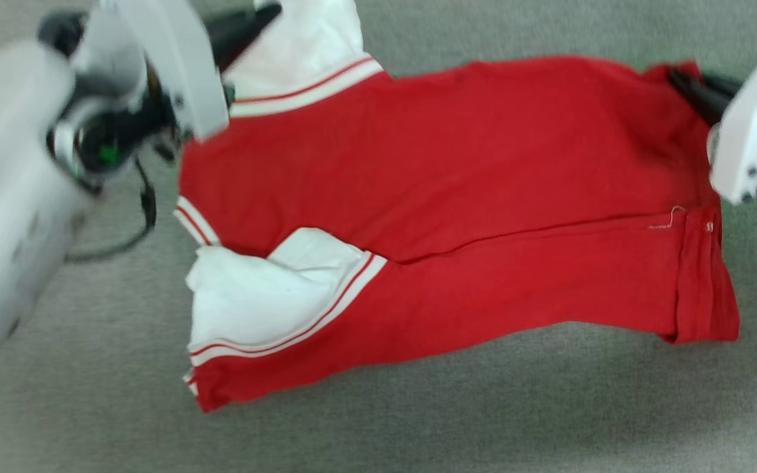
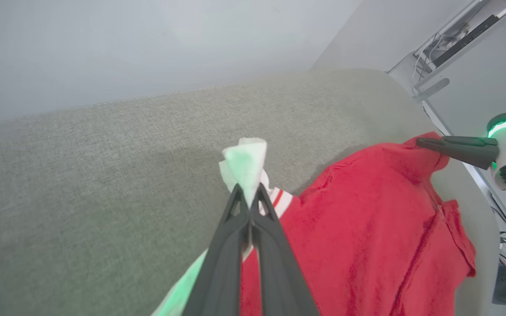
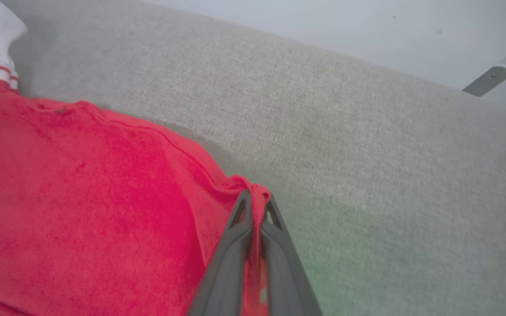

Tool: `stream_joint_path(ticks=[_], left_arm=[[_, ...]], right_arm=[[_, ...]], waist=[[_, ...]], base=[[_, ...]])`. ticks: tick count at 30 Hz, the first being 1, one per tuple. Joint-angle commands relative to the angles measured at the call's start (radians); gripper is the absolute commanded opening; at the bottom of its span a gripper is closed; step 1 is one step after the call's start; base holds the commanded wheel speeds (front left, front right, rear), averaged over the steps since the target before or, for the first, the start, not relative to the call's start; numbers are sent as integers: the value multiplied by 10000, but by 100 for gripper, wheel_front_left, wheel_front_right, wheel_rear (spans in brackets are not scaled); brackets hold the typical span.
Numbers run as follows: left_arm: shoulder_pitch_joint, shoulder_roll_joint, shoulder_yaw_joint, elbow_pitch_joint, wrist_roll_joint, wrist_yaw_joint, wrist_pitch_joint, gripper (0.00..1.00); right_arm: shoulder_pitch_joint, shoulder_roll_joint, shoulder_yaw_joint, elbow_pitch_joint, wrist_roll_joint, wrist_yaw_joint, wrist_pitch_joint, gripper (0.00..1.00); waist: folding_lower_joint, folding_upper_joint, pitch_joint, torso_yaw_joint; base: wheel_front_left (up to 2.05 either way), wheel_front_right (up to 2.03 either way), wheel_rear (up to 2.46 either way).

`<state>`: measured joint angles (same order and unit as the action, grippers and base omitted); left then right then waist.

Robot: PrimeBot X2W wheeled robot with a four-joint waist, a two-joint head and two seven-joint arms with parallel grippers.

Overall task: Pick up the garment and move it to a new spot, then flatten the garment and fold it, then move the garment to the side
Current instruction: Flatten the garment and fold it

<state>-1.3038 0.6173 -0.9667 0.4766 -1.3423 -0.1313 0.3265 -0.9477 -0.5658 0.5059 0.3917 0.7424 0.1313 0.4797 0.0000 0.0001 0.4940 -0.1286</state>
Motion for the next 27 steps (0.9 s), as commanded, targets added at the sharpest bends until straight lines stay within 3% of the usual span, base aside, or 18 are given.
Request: stream_joint_path(ticks=[1,5,10,17,21,27], left_arm=[[277,108,-57,-251,-78,22,-122,0],[1466,1085,-210,-2007,-279,22,-906,0],[3235,2245,-342,-3812,-287,21,-2121,0],[5492,3381,-347,-5758,-685,457,-3743,0],[6376,3497,-585,-6105,-785,655,-4202,0],[6667,2723,-962,-5292,-716,697,-4266,0]], right_arm=[[287,-177,-16,-135,73,-9,3,0],[1534,-857,-177,-1315,262,-9,288,0],[3371,-1502,-1155,-2586,383,-9,579,0],[5746,-1321,-3089,-3743,200,-11,941,0],[6572,-877,-3805,-4056,19,-9,1199,0],[6618,-173,-3933,-3669,-613,-9,1109,0]], waist=[[0,-1,-656,494],[0,-1,-974,668],[0,-1,-1208,858],[0,-1,-1242,1033],[0,-1,-1135,1110],[0,-1,-861,1233]], base=[[0,0,0],[0,0,0],[0,0,0],[0,0,0],[0,0,0],[0,0,0]])
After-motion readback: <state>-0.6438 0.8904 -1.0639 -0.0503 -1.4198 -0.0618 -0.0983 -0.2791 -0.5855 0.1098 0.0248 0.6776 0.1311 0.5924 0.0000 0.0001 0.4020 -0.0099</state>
